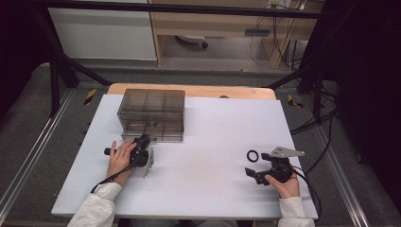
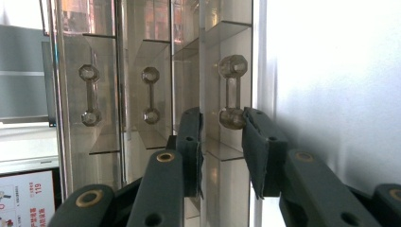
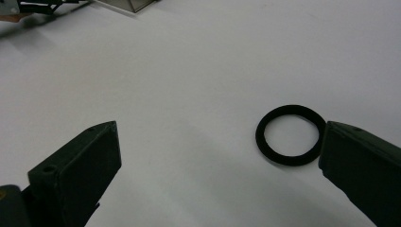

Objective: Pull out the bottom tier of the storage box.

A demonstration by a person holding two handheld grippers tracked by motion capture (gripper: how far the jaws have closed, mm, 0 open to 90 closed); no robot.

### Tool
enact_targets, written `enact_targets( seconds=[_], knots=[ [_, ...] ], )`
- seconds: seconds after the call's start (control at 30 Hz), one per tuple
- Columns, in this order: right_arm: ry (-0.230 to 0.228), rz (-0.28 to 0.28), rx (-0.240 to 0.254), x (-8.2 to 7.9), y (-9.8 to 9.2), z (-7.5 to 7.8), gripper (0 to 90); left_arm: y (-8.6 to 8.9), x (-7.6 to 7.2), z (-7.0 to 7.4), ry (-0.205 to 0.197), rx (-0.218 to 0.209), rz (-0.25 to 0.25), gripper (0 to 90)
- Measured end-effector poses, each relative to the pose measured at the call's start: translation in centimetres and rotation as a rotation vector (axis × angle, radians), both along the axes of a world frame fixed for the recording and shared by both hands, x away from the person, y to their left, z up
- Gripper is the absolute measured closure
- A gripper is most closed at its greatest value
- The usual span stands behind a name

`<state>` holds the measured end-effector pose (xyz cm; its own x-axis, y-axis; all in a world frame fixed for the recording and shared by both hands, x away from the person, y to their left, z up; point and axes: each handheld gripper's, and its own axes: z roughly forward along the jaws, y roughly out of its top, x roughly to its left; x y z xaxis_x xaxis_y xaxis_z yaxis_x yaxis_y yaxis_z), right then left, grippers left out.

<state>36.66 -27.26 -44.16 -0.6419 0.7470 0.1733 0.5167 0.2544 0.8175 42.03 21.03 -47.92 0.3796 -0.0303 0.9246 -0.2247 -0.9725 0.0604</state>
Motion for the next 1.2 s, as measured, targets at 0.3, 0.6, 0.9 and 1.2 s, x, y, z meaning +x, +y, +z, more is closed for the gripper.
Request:
enact_targets(
  seconds=[0.3, 0.6, 0.9, 1.2],
  knots=[
    [0.0, -0.001, 0.0, 0.0, 0.0, 0.0, 0.5, 0.1, -0.4, 0.1, 0.001, 0.003, -0.001, 68.5],
    [0.002, -0.001, 0.0, 0.0, 0.0, 0.0, 0.5, 0.0, -0.8, 0.1, 0.001, 0.003, 0.0, 68.5],
    [0.003, -0.001, -0.001, 0.0, 0.0, 0.0, 0.5, 0.1, -1.1, 0.1, 0.002, 0.001, -0.003, 68.5],
    [-0.001, -0.001, -0.001, 0.0, 0.0, 0.0, 0.5, 0.1, -1.6, 0.1, 0.003, 0.006, -0.003, 68.5]
  ],
)
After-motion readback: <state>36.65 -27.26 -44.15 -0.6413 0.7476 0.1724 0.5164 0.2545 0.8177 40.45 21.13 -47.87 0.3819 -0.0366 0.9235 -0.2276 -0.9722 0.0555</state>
